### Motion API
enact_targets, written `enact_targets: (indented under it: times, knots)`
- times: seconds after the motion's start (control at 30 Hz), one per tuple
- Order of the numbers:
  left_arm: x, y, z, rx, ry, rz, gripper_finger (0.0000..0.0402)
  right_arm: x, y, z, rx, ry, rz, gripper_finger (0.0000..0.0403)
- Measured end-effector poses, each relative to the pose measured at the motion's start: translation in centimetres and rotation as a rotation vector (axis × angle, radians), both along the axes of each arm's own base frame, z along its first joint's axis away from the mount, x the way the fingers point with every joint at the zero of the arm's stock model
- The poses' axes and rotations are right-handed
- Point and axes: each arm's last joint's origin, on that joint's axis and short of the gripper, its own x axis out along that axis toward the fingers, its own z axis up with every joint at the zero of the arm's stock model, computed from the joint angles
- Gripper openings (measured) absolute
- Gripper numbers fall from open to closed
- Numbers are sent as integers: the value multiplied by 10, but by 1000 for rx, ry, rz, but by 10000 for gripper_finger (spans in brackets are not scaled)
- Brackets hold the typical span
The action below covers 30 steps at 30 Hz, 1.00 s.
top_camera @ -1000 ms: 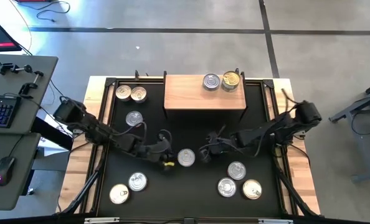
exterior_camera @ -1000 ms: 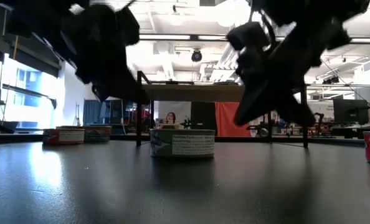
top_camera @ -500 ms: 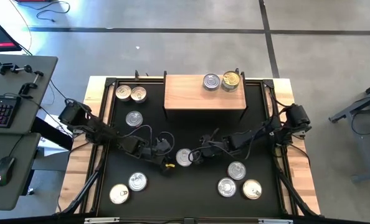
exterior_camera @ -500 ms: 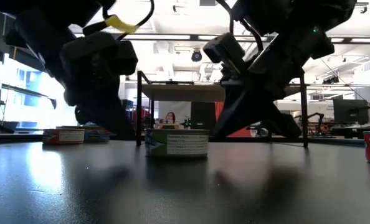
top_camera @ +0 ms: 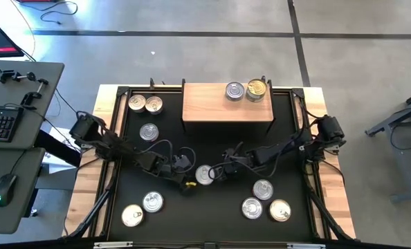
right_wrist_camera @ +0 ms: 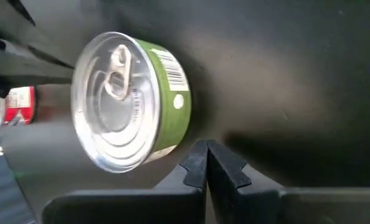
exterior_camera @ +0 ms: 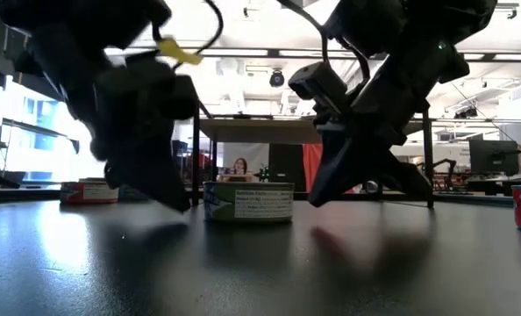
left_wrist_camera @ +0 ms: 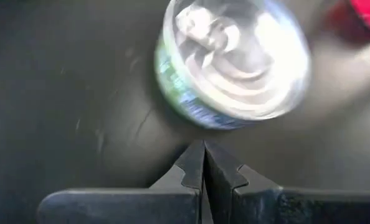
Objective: Stack canned seafood by type on shelf
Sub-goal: Stack the green tuna can on top of the green tuna can on the shelf
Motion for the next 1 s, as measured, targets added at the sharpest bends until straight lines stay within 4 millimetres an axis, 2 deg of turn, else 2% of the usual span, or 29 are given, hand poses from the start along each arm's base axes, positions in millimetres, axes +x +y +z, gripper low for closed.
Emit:
enact_targets:
  times: [0.27,0.53,0.67,0.8,1.0]
  knots:
    - [10,-1,-4,-47,-76,30,0,7,1,-5,24,-50,-15,0]
    - [11,0,-17,-35,-44,35,0,12,1,1,32,-73,-15,0]
    - [11,1,-19,-32,-34,30,0,17,2,13,21,-53,8,0]
    - [10,4,-18,-19,-4,-31,0,23,4,40,-5,-53,52,0]
    - [9,6,-12,17,0,-115,0,31,6,59,-35,-58,99,0]
